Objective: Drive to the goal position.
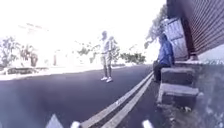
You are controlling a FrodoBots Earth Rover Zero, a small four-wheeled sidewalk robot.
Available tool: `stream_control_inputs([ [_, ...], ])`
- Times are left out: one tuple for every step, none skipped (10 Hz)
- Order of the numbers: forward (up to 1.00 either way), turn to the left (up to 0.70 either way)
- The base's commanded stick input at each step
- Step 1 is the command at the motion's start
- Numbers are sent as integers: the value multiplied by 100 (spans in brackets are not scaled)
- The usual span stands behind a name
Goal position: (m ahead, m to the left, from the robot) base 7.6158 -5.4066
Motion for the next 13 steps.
stream_control_inputs([
  [0,70],
  [0,70],
  [0,70],
  [0,70],
  [0,70],
  [0,70],
  [0,70],
  [0,70],
  [0,70],
  [0,70],
  [0,70],
  [0,70],
  [0,70],
])
